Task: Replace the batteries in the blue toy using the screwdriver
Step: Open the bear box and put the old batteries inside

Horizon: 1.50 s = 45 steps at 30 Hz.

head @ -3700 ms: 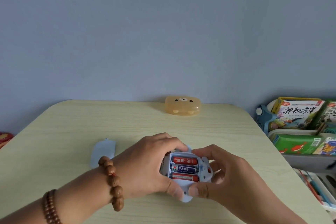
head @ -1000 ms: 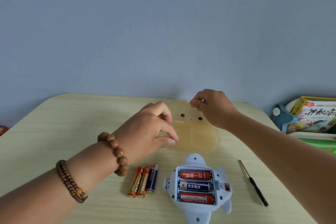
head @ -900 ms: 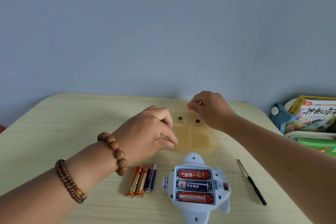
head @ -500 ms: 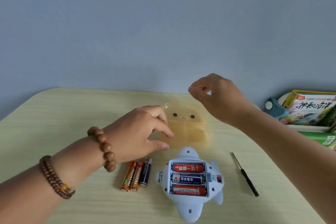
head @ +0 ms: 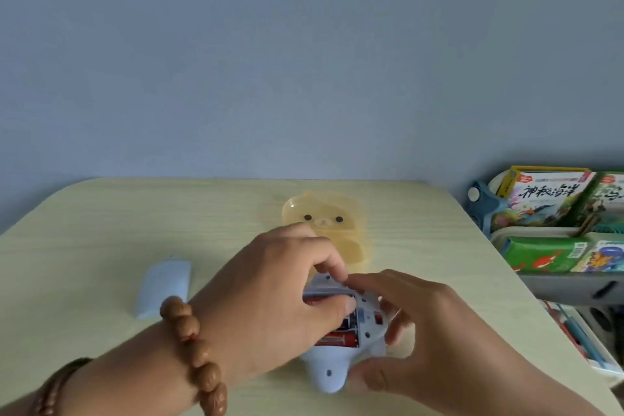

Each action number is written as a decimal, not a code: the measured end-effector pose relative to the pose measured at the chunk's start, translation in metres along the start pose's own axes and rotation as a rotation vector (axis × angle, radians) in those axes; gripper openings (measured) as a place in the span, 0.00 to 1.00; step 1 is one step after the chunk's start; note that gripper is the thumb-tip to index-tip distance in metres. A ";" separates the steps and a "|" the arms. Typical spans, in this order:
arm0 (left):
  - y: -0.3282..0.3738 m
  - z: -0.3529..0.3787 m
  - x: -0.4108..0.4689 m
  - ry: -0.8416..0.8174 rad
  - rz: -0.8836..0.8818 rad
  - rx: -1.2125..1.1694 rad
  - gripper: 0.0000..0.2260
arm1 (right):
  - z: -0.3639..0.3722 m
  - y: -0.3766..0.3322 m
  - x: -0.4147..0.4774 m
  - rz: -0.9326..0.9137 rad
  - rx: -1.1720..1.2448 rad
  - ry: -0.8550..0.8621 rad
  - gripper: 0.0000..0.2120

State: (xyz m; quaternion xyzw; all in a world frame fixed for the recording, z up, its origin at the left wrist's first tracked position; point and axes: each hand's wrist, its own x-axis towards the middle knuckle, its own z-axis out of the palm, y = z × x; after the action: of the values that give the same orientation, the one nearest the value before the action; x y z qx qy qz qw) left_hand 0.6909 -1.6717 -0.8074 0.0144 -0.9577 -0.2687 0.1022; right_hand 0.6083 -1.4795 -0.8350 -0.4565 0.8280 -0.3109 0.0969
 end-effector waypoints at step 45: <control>-0.036 0.000 0.021 0.186 -0.096 -0.513 0.06 | 0.013 0.005 -0.010 0.052 0.092 0.116 0.35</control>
State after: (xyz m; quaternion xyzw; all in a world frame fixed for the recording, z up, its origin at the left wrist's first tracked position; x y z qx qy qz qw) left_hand 0.6693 -1.7038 -0.8222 0.0578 -0.8432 -0.5043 0.1770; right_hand 0.6167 -1.4751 -0.8495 -0.4110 0.8286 -0.3720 0.0777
